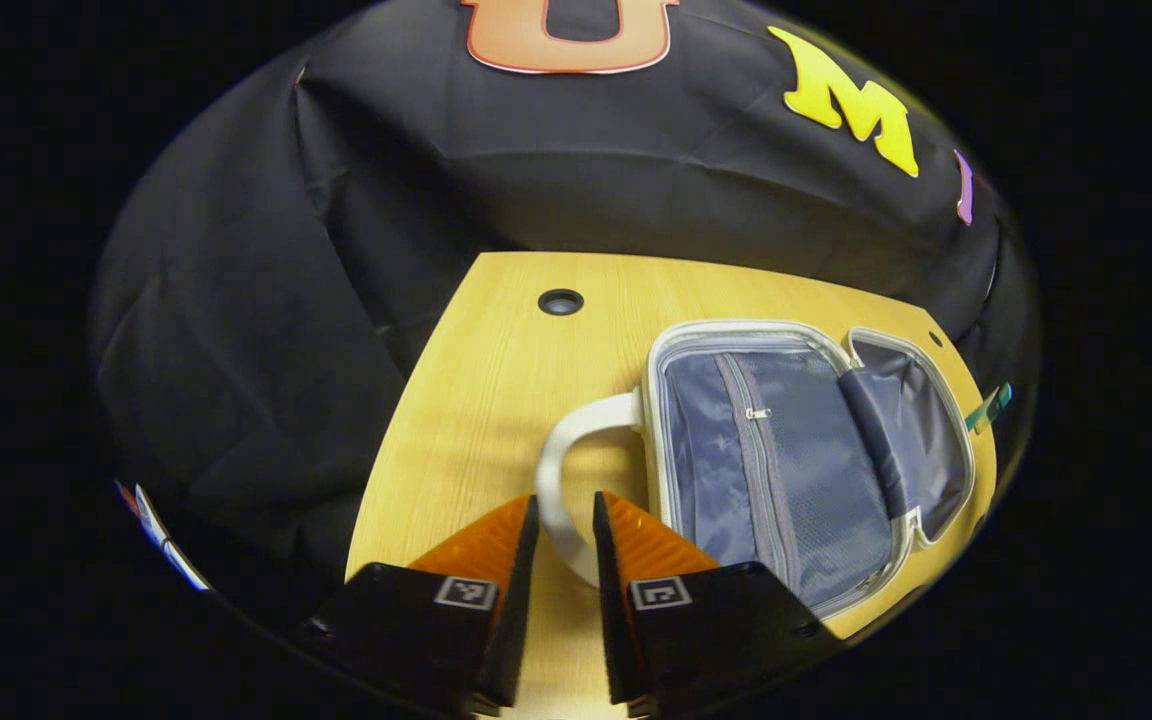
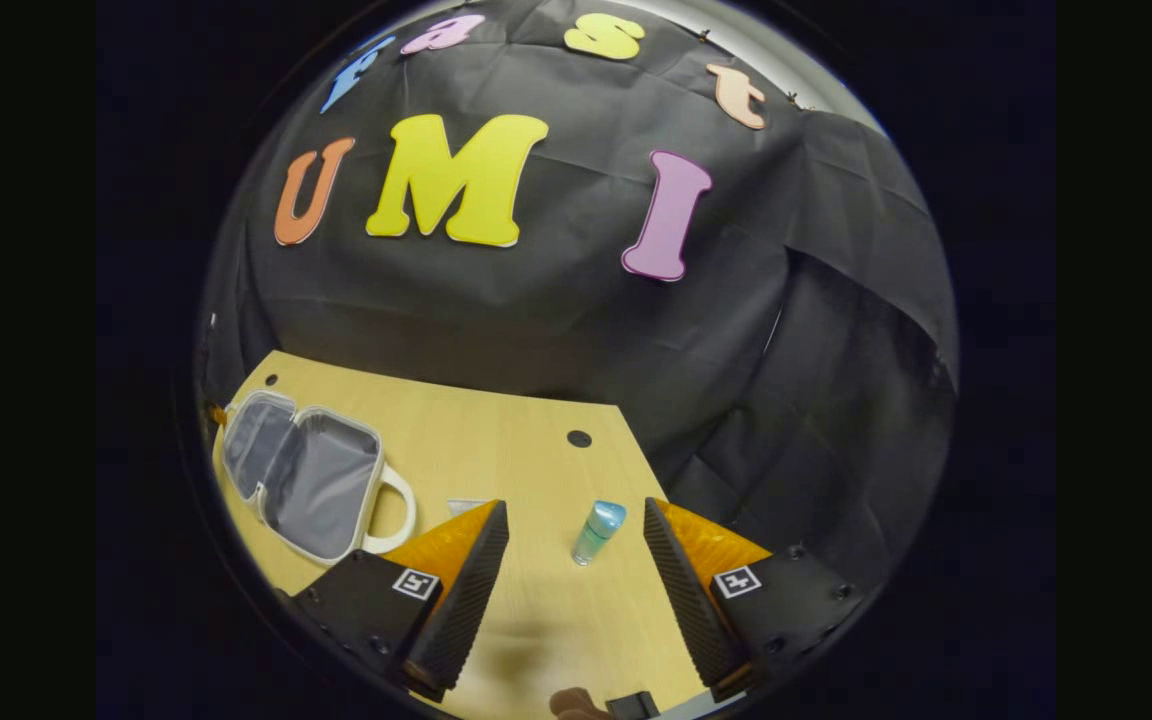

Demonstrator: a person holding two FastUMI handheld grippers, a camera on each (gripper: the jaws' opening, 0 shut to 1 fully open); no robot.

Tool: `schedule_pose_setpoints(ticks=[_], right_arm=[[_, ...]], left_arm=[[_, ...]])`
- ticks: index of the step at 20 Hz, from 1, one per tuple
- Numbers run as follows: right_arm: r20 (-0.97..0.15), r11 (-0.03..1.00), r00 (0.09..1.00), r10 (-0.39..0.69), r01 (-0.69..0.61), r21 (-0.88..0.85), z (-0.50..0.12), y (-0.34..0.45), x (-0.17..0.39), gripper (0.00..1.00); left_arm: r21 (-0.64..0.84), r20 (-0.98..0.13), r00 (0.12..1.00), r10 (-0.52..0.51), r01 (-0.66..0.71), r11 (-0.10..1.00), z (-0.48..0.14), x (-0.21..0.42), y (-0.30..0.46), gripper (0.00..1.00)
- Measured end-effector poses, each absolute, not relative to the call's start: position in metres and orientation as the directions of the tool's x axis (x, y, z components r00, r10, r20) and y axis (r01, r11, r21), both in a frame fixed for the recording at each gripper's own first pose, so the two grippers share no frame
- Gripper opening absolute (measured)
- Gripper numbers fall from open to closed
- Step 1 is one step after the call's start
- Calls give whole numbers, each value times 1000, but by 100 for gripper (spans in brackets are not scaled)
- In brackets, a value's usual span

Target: First open the suitcase, pack the skin care products into it, and then close the suitcase.

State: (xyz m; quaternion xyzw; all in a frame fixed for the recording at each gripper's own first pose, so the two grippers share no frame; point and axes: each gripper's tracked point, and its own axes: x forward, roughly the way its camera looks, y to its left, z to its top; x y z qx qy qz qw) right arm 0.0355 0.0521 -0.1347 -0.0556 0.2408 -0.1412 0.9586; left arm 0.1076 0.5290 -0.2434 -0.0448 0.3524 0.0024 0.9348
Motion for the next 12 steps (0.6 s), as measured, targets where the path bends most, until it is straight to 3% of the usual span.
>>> schedule_pose_setpoints(ticks=[1, 2, 4, 7, 12], right_arm=[[-437, 955, 851, -291, 233, -182, -133, 50, 37, 81], [-428, 957, 859, -280, 219, -188, -133, 49, 38, 81], [-420, 965, 873, -249, 186, -187, -135, 45, 43, 81], [-431, 976, 879, -205, 147, -163, -140, 35, 50, 81], [-418, 982, 896, -150, 85, -171, -149, 2, 50, 81]], left_arm=[[-78, -631, 775, -29, -26, 997, -230, 107, 523, 40], [-54, -598, 801, -15, -22, 998, -212, 108, 517, 70], [-27, -544, 839, 13, -33, 999, -181, 107, 498, 100], [-31, -452, 892, 11, -28, 999, -136, 105, 447, 100], [-68, -310, 947, -81, 63, 996, -80, 99, 321, 100]])
